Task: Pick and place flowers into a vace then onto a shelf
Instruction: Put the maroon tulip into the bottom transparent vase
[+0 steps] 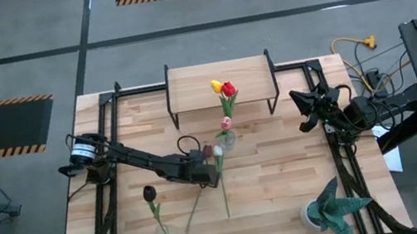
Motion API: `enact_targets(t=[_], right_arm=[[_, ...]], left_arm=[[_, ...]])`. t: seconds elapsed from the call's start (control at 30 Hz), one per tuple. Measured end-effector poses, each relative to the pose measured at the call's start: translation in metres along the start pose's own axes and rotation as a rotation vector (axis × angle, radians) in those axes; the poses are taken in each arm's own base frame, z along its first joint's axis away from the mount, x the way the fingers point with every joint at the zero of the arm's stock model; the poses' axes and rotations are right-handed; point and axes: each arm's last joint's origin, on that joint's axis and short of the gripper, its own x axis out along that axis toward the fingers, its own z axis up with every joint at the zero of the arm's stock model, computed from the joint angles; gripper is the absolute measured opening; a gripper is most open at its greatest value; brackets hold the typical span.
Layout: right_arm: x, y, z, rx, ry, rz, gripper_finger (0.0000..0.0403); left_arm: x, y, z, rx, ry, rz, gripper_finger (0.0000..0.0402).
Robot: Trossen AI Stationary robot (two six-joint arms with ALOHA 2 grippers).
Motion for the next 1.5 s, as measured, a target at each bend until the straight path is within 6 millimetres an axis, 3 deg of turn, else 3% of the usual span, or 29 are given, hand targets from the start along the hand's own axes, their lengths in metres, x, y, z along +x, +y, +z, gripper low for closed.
enact_targets(t=[0.2,0.57,0.73,1.07,1.3,1.5], right_arm=[[0.0,0.0,0.0,0.0,0.0,0.0,0.0009],[0.0,0.0,0.0,0.0,0.0,0.0,0.0009],[0.0,0.0,0.0,0.001,-0.001,0.0,0.0009],[0.0,0.0,0.0,0.003,-0.002,0.0,0.0009],[0.0,0.0,0.0,0.007,-0.003,0.0,0.0009],[0.0,0.0,0.0,0.007,-0.003,0.0,0.0009]], left_arm=[[-0.007,0.0,0.001,0.018,-0.001,-0.01,0.0009],[-0.033,0.001,0.005,0.043,-0.007,-0.062,0.0001],[-0.056,0.003,0.01,0.069,-0.034,-0.104,0.0001],[-0.122,0.011,0.023,0.147,-0.145,-0.283,0.0],[-0.169,0.026,0.031,0.181,-0.306,-0.372,0.0],[-0.196,0.04,0.035,0.189,-0.392,-0.428,0.0]])
